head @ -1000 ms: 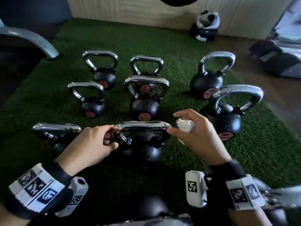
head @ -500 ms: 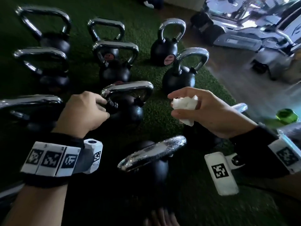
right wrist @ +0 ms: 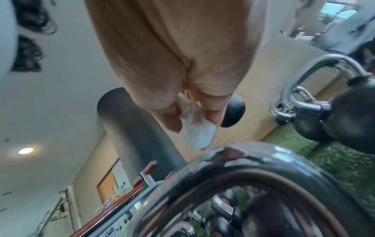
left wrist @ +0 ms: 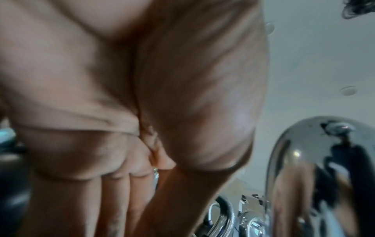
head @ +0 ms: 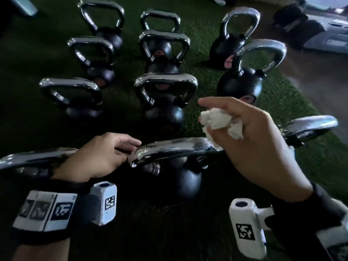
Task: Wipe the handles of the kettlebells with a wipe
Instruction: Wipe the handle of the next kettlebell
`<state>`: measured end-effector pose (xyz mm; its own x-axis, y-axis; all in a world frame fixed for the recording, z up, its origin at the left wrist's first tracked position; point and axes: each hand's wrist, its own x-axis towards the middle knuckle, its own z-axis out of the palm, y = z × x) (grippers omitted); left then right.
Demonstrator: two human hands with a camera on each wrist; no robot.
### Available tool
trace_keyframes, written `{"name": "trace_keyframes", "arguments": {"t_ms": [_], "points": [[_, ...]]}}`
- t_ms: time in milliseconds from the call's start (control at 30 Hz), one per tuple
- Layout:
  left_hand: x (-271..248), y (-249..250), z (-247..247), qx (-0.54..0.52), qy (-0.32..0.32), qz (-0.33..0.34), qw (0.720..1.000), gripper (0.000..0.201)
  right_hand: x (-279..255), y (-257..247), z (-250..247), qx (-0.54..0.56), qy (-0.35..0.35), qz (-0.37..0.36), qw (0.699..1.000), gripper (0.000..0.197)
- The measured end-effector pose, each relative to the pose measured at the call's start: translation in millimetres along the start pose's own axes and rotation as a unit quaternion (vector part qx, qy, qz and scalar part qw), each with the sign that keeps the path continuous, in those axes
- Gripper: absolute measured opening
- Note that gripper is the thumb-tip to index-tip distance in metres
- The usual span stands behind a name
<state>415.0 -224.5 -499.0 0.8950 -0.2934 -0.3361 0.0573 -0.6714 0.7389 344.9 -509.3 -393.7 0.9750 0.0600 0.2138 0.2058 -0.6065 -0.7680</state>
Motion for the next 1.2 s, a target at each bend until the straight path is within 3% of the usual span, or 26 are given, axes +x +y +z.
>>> {"name": "trace_keyframes", "arguments": {"t_ms": [167, 267, 367, 433, 600, 800, 933, 1100, 1200], "points": [[-21.4, -8.9, 26.8, 0.020, -0.063, 0.019, 0.998, 0.045, -18.3, 5.6, 29.2, -0.042, 0.065, -0.109, 0.991, 0.035], [-27.0, -14.6, 46.0, 0.011, -0.096, 0.039, 0.995, 0.066, -22.2, 14.4, 46.2, -0.128, 0.120, -0.168, 0.970, 0.040], [-24.5, -14.5, 63.3, -0.074, -0.068, 0.018, 0.995, 0.084, -24.9, 19.5, 54.8, -0.136, 0.160, -0.186, 0.960, 0.030], [-22.7, -9.7, 71.6, -0.104, -0.036, 0.018, 0.994, 0.083, -29.1, 23.4, 58.0, -0.134, 0.165, -0.194, 0.958, 0.026], [-21.5, -0.6, 79.0, -0.149, -0.004, 0.053, 0.987, 0.062, -36.5, 44.9, 44.5, -0.138, 0.195, -0.141, 0.961, 0.028], [-23.7, 3.6, 79.7, -0.144, 0.016, 0.055, 0.988, 0.065, -45.7, 42.1, 61.2, -0.130, 0.198, -0.161, 0.958, 0.035], [-26.6, 5.3, 80.9, -0.154, 0.019, 0.035, 0.987, 0.056, -56.3, 64.6, 53.2, -0.082, 0.233, -0.096, 0.964, 0.045], [-31.3, 6.3, 86.6, -0.178, 0.036, 0.027, 0.983, 0.053, -58.4, 72.5, 56.8, -0.033, 0.270, -0.063, 0.960, 0.045], [-35.1, 13.8, 89.6, -0.182, 0.053, 0.028, 0.981, 0.055, -58.8, 77.8, 61.5, 0.018, 0.295, -0.022, 0.955, 0.033]]}}
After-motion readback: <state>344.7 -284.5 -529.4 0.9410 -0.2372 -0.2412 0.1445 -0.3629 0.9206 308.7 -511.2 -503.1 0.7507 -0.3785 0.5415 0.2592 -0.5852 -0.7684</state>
